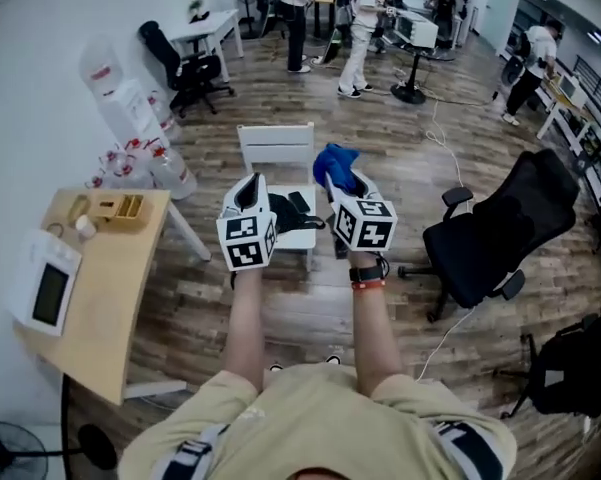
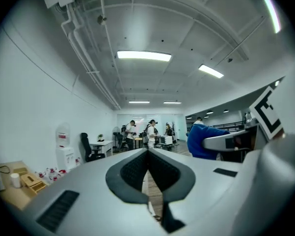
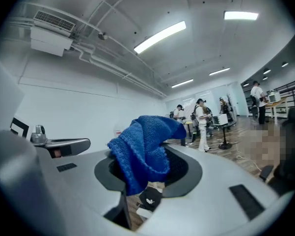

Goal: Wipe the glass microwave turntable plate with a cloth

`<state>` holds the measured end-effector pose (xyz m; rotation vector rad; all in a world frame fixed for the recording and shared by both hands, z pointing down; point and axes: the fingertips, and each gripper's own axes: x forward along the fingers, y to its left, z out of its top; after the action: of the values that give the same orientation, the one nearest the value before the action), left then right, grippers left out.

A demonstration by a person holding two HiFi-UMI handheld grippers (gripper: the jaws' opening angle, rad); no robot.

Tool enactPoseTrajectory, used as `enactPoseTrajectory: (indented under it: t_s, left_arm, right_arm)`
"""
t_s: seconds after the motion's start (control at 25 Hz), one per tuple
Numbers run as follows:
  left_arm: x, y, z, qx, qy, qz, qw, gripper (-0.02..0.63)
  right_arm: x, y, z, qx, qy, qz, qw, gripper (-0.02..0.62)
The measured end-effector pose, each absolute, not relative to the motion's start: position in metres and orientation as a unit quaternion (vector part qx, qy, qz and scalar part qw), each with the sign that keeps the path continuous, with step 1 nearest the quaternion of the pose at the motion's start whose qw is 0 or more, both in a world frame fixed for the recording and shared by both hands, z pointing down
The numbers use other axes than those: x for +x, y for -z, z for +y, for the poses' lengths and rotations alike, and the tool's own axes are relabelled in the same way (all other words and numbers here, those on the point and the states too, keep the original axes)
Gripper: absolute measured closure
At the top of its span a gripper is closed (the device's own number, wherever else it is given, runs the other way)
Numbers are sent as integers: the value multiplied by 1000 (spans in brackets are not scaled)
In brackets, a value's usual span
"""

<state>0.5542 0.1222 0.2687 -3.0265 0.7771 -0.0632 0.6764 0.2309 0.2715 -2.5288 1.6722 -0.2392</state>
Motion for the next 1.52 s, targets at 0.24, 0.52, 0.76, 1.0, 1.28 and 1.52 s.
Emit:
enactPoseTrajectory:
  t_s: [0.24, 0.52, 0.76, 1.0, 1.28, 1.52]
  left_arm:
    - [437, -279, 42, -936, 29, 350, 3, 588]
    - [297, -291, -24, -897, 38, 441, -2, 589]
    - [158, -305, -59, -845, 44, 532, -10, 589]
    - [45, -319, -76, -792, 45, 609, -21, 589]
    - [-77, -337, -90, -720, 51, 692, -30, 589]
    - [-150, -334, -129, -659, 44, 750, -40, 589]
  right_arm:
    - [570, -283, 120, -760, 85, 644, 24, 462]
    - [434, -296, 19, -683, 95, 724, 15, 462]
    - [283, -316, -44, -578, 103, 809, -13, 462]
    - [158, -331, -89, -486, 102, 867, -38, 462]
    - [20, -346, -128, -377, 92, 920, -60, 463]
    - [-54, -341, -178, -309, 78, 946, -64, 462]
